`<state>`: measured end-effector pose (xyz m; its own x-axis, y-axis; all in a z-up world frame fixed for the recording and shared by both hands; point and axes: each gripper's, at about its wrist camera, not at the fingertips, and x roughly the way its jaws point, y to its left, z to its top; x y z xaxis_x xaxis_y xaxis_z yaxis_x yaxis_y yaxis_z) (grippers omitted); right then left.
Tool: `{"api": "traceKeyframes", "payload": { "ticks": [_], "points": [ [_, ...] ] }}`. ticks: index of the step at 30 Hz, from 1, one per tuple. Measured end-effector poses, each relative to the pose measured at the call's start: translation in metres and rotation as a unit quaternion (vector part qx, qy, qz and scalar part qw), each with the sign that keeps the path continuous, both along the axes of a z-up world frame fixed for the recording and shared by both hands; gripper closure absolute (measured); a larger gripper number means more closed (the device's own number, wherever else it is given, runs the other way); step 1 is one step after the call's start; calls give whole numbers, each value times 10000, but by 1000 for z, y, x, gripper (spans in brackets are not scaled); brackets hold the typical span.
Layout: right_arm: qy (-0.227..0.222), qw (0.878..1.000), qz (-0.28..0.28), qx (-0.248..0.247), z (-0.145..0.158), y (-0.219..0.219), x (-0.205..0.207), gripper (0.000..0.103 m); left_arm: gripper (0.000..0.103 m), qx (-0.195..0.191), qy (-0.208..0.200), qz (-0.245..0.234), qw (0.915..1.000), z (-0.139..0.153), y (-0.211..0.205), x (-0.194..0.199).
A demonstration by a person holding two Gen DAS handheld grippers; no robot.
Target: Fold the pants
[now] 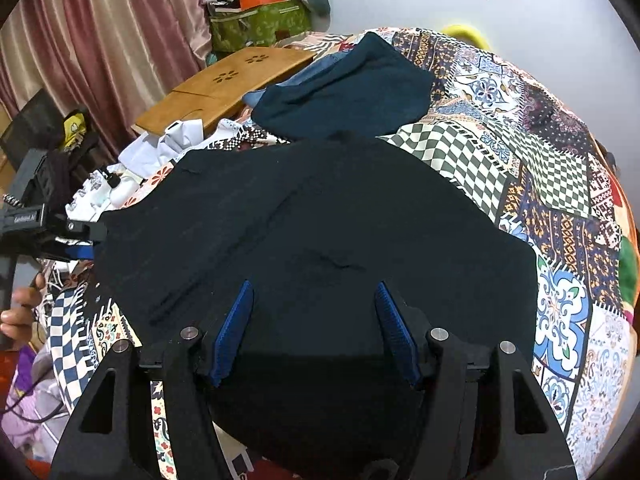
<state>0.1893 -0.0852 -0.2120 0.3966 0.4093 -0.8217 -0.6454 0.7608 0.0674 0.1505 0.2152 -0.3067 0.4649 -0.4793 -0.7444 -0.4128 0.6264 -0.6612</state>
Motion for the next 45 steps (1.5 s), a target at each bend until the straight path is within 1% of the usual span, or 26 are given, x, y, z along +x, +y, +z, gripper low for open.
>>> {"api": "traceKeyframes", "payload": {
  "ticks": [1,4,5,6,7,8,10,11,12,14,15,16,17,19,20,22,23,25,27,28,30,33,36,39,41,45],
  "points": [
    [-39,10000,21,-28,0,0,-1,43,0,-105,11,40,9999,-2,1,4],
    [-31,10000,-1,9,-1,1,-1,43,1,-189,-18,107,9998,-9,6,18],
    [-5,10000,-15,40,-1,0,0,43,8,-143,5,168,9998,-9,9,22],
    [19,10000,-25,65,-2,0,0,43,24,-27,59,222,9997,-9,11,25],
    [19,10000,-25,65,-2,0,0,43,33,155,150,255,9994,-9,13,29],
    [52,9999,-35,100,-2,-1,1,43,46,332,239,287,9987,-9,15,32],
    [89,9998,-62,149,-2,-3,2,43,60,429,220,362,9982,-6,18,35],
    [91,9998,-81,167,-2,-3,2,43,73,669,240,411,9966,-1,20,35],
    [107,9997,-110,211,-1,-4,2,43,75,790,175,381,9960,4,20,36],
    [127,9995,-143,251,-1,-6,2,43,76,1084,-50,398,9933,22,21,35],
    [188,9988,-263,370,1,-13,3,43,77,1305,-187,394,9905,34,19,35],
    [188,9988,-263,370,1,-13,3,43,78,1504,-293,384,9875,45,17,34],
    [265,9970,-472,548,4,-27,5,43,79,1789,-421,362,9823,58,13,35],
    [275,9948,-691,701,10,-44,6,43,80,2336,-667,280,9696,86,2,38],
    [275,9948,-691,701,10,-44,6,43,80,2507,-761,240,9648,96,-2,40],
    [166,9915,-992,822,18,-69,6,43,80,2723,-1041,173,9564,122,-13,41],
    [-51,9872,-1352,849,25,-95,4,43,80,2802,-1231,135,9519,137,-19,40],
    [-110,9857,-1461,828,27,-104,3,43,80,2948,-1547,76,9429,164,-32,41],
    [-133,9823,-1715,738,26,-126,3,43,80,3084,-1876,-30,9326,189,-52,44],
    [-95,9814,-1780,708,24,-132,3,43,80,3170,-2065,-116,9256,202,-66,46],
    [75,9800,-1895,597,13,-144,3,43,80,3271,-2320,-298,9156,219,-90,50],
    [347,9798,-1904,509,-9,-148,-4,43,80,3364,-2660,-658,9010,239,-132,59],
    [355,9758,-2023,754,-18,-153,-14,43,81,3339,-2872,-1065,8914,248,-175,73],
    [492,9716,-2105,959,-18,-158,-14,43,83,3267,-2909,-1462,8873,245,-215,90],
    [480,9719,-2081,988,-18,-160,-16,43,83,3204,-2890,-1706,8858,239,-239,95],
    [429,9734,-2037,954,-20,-159,-16,43,83,2925,-2733,-2177,8901,219,-280,109]
  ]
}}
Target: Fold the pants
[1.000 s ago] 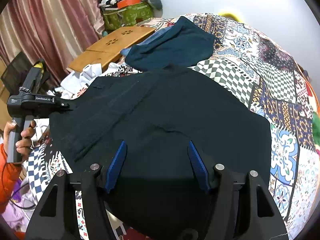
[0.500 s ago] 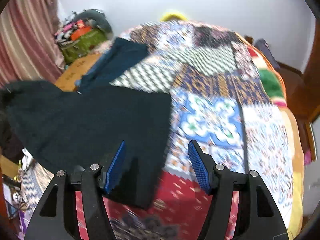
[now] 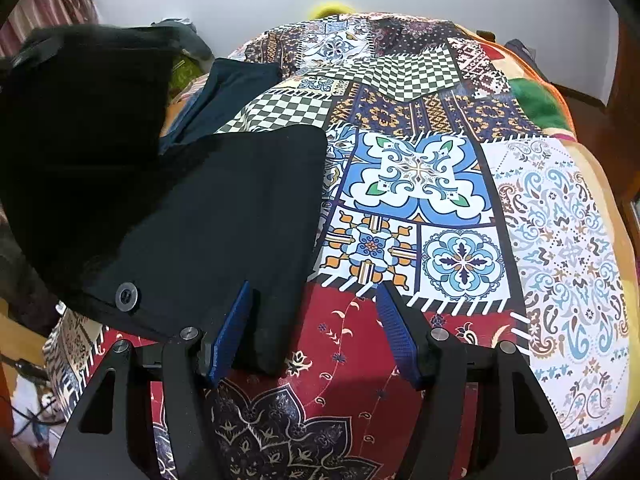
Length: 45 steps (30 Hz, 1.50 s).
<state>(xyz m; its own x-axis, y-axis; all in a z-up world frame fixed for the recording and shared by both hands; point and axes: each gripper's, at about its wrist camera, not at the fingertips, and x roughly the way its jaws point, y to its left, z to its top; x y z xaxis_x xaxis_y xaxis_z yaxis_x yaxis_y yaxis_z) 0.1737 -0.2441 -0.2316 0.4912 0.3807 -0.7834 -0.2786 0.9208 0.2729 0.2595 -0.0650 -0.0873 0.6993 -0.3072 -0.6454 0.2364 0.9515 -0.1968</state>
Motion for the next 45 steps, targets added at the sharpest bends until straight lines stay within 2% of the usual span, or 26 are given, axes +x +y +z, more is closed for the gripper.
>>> {"api": "traceKeyframes", "payload": {
  "ticks": [7,13,16,17,18,20,23,27,29,31,34,38,45],
  "points": [
    [5,10000,-4,13,-2,-2,0,43,84,-8,499,-599,9970,-38,-48,4],
    [14,10000,-15,25,-2,-3,0,43,79,355,866,-1062,9899,-66,-77,-9],
    [-1,10000,-35,18,-1,-2,-1,43,65,324,1137,-1199,9857,-73,-80,-11],
    [-9,10000,-48,22,-1,-3,-1,43,54,306,1188,-1203,9851,-74,-80,-10],
    [-11,10000,-63,29,-1,-3,-2,43,41,327,1189,-1171,9854,-73,-80,-11],
    [-13,10000,-70,28,0,-4,-3,43,34,346,1082,-1095,9875,-66,-76,-14],
    [-14,10000,-71,31,3,-5,-6,42,30,412,943,-1025,9894,-53,-66,-14],
    [-59,9999,-88,20,9,-9,-10,39,7,869,366,-682,9932,-34,-43,-11],
    [-95,9999,-100,23,12,-12,-12,39,4,1221,93,-360,9918,-28,-24,-4],
    [-112,9999,-113,28,13,-13,-13,38,4,1415,48,-125,9898,-25,-4,8],
    [-152,9997,-180,25,17,-17,-13,38,4,1513,222,244,9879,-30,33,37],
    [-219,9994,-264,-32,22,-19,-14,38,4,1569,591,625,9839,-51,69,77],
    [-377,9982,-403,-236,32,-21,-11,34,4,1415,1464,678,9767,-115,91,136]
  ]
}}
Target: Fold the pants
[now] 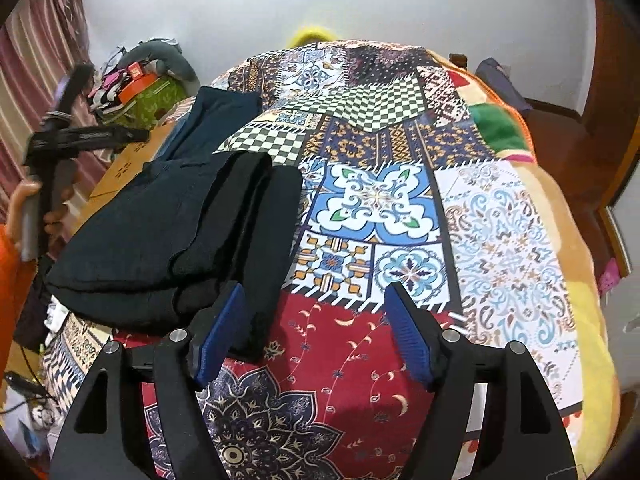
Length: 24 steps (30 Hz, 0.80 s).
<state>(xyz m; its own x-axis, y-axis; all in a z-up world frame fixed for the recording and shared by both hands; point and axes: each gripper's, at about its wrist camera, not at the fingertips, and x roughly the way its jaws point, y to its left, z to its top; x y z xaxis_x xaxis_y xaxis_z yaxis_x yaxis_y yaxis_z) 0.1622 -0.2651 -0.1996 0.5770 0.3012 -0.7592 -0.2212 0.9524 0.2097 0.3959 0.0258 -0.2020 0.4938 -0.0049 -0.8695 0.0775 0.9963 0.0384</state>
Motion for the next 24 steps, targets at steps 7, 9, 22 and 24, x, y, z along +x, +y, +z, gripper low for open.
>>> {"api": "traceKeyframes", "payload": {
  "ticks": [7,9,22,24],
  "points": [
    [-139,9998,18,-151,9,3,2,33,4,125,841,-25,9964,-60,6,10],
    [-195,9996,37,-209,11,5,1,32,4,-94,926,35,9957,-64,15,1],
    [-386,9990,25,-222,25,-2,-15,29,5,108,726,-125,9972,-38,39,-112],
    [-428,9988,19,-239,28,-3,-19,29,9,103,649,-234,9976,-32,35,-129]
  ]
}}
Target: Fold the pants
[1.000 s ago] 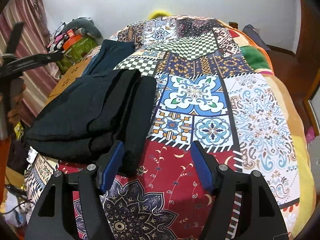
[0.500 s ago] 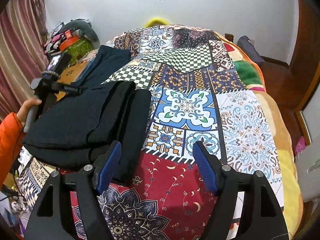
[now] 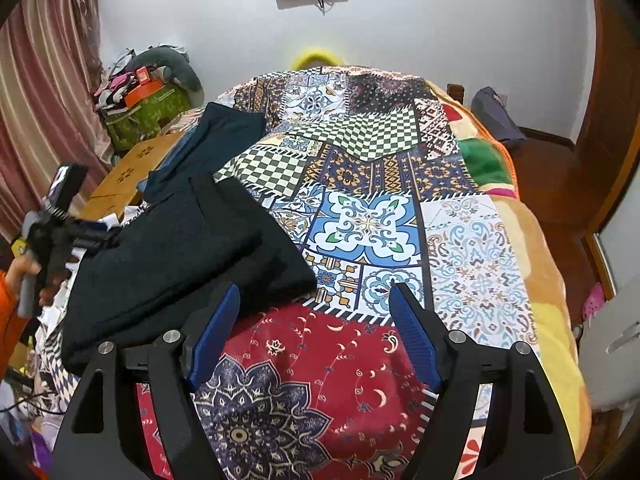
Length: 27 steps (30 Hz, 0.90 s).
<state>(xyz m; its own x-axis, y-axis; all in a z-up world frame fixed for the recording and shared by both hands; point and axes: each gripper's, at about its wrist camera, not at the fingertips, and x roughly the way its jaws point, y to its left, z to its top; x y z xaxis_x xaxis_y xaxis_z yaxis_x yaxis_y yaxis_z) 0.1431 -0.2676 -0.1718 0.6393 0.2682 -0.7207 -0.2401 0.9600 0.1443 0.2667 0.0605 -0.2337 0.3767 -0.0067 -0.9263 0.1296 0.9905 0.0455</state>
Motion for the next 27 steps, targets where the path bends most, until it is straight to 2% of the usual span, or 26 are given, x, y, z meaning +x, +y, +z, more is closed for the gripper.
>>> {"api": "traceKeyframes", "payload": {
  "ticks": [6,11,13,16,21,27],
  "points": [
    [-136,9999,-11,15,8,-1,-7,22,13,-60,-198,-265,9994,18,-19,-43],
    [-128,9999,16,45,8,1,-6,21,13,-325,-283,-374,9984,22,-35,-61],
    [-53,10000,19,81,6,3,-4,21,13,-246,-406,-341,9983,24,-40,-63],
    [-17,9999,43,151,5,3,-2,21,13,-148,-617,-291,9976,33,-40,-63],
    [96,9994,182,274,2,7,11,21,13,-106,-1279,-263,9914,60,-36,-50],
    [205,9987,363,301,-4,19,35,21,12,-206,-1330,-459,9898,67,-47,-11]
  ]
}}
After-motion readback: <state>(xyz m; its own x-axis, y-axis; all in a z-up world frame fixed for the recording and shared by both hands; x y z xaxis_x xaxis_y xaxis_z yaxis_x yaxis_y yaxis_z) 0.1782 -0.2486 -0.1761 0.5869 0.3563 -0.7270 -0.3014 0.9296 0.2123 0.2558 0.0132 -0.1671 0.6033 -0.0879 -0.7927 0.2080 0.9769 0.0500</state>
